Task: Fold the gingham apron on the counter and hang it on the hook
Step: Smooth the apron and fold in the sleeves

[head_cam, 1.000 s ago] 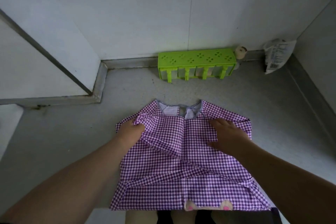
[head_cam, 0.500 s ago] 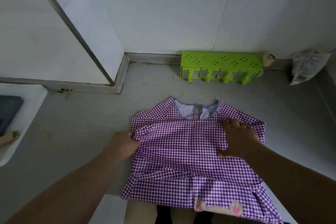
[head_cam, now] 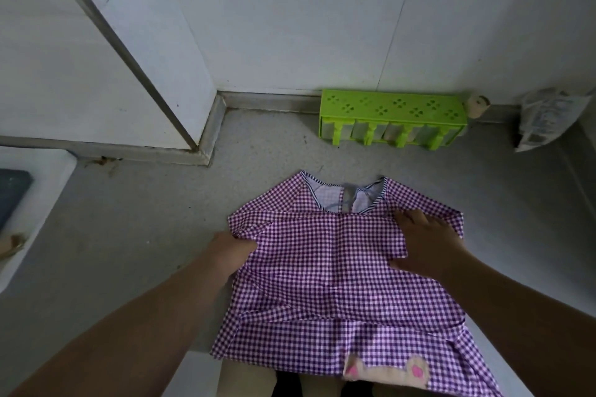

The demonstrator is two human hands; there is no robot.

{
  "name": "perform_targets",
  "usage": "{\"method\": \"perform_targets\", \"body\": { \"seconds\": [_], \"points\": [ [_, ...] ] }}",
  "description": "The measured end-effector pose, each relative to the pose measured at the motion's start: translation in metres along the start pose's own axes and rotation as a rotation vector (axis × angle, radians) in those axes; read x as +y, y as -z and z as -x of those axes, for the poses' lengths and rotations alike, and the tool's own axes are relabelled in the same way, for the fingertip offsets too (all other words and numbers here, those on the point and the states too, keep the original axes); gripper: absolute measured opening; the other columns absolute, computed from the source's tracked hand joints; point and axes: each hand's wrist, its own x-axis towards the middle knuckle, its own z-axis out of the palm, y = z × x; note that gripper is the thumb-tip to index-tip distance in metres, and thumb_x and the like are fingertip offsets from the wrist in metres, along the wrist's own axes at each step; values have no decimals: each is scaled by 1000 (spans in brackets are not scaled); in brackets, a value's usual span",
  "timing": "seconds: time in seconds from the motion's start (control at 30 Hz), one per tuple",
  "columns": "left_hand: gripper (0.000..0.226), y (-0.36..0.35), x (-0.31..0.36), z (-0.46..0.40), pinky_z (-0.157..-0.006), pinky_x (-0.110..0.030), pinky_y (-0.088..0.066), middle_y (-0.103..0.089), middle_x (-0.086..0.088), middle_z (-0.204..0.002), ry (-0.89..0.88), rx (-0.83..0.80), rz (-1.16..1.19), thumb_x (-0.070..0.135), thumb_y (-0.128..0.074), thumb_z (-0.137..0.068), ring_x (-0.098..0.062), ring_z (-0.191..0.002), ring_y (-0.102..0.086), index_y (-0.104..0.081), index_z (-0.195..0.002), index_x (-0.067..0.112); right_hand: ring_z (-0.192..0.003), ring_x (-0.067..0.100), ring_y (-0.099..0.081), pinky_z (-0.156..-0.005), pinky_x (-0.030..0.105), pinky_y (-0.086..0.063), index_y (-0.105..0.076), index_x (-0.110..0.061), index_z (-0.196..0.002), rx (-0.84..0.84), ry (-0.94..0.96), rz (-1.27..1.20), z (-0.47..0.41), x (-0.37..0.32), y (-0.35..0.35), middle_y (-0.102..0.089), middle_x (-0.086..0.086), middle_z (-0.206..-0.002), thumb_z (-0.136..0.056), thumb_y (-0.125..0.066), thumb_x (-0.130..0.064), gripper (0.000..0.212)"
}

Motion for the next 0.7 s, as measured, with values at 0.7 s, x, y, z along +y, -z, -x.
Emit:
{"method": "perform_targets", "body": {
  "seconds": [0.7],
  "points": [
    [76,7,55,-9,-114,-49,-46,-34,-6,-162,-894,421,-596,35,-75,-89,-31,-143,-41,-37,-154,29,-157,38,9,-119,60,-25,13,-27,-161,-112,-27,-180,-21,-15,-9,20,9,-169,-65,-57,-92,136]
  ]
}}
